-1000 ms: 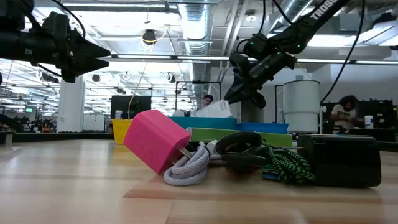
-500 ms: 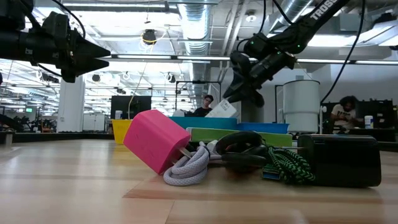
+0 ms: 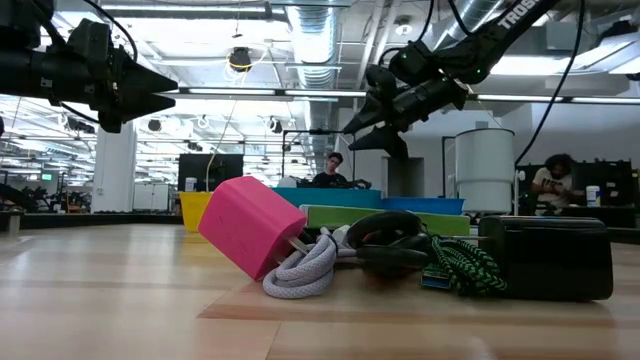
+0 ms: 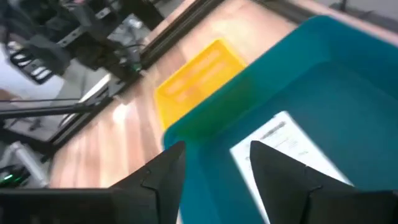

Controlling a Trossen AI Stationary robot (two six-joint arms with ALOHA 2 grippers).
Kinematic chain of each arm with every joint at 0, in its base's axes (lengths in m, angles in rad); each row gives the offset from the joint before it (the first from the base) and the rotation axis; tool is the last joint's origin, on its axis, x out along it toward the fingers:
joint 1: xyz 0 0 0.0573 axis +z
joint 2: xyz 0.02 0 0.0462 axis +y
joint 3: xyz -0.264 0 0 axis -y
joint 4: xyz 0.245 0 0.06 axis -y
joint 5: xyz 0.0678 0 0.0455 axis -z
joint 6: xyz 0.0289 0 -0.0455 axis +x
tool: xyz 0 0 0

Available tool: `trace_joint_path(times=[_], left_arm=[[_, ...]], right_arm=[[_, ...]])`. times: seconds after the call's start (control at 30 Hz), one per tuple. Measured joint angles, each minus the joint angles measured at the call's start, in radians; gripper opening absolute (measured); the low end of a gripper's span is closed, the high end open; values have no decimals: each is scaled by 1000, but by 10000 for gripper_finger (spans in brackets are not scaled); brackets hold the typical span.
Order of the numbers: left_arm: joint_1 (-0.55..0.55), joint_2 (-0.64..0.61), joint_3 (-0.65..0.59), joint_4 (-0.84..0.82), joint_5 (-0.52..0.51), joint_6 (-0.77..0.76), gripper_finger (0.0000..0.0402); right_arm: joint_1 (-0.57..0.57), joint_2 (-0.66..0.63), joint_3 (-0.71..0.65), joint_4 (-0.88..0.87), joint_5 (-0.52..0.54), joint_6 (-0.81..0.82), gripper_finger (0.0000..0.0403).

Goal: Pick and place items into bin
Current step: Put the bottom white box into the dark blue bin, then put the white box into the dark blue bin

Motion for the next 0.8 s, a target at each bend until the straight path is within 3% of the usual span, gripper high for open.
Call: trace_joint_path(times=[0.2, 0.33, 0.57, 0.8], left_arm=[[0, 0, 0, 0, 0, 0, 212], [0, 0, 0, 0, 0, 0, 212], [0, 0, 0, 0, 0, 0, 212], [0, 0, 0, 0, 0, 0, 212]], right_arm=[[40, 0, 15, -34, -151, 31, 197], [81, -1, 22, -174, -207, 28, 198], [163, -1, 22, -494, -186, -41, 194], [256, -16, 22, -599, -159, 19, 198]])
